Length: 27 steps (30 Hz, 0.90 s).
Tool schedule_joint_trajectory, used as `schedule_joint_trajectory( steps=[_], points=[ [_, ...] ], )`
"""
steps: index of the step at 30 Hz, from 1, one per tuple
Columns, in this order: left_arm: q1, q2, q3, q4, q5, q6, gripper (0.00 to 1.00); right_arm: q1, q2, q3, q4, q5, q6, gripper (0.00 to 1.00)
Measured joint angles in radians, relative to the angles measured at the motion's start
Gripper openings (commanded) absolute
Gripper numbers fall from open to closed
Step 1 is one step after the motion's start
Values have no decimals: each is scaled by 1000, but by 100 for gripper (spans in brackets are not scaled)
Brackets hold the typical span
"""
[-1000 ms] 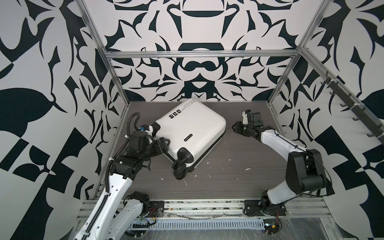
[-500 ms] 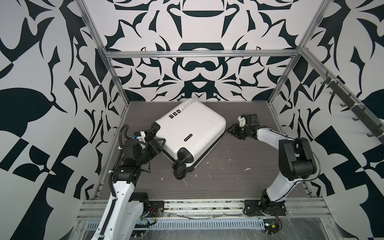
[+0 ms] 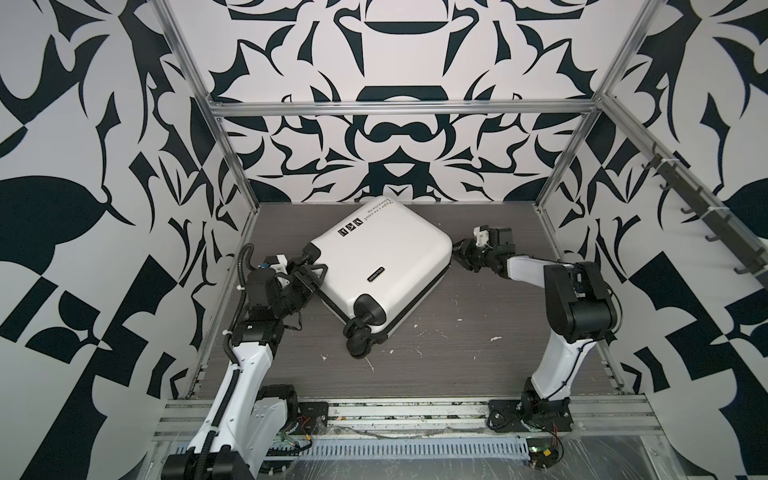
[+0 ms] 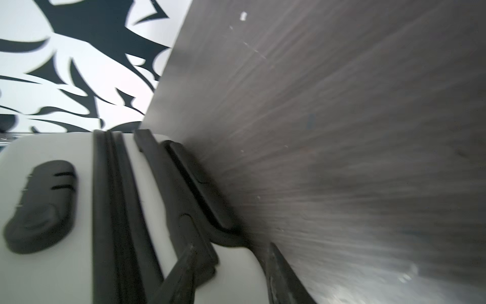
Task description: Pack the luggage
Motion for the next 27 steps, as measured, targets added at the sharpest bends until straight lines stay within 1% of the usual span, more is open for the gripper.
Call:
schedule_joint_trajectory(
  steps=[4, 8, 13, 20, 27],
  points=[
    [0, 50, 0, 71, 5, -5, 72, 1, 26, -18, 128, -49, 60, 44],
    [1, 79, 5, 106, 10, -3, 72, 11, 40, -35, 203, -84, 92, 43],
    [2, 108, 16, 127, 11, 4, 72, 16, 37, -81, 288, -87, 115, 42],
    [8, 204, 66, 169, 27, 24, 71, 11, -28, -200, 372, -80, 134, 42],
    [8, 293, 122, 201, 36, 42, 70, 14, -129, -323, 382, -68, 128, 41]
  ],
)
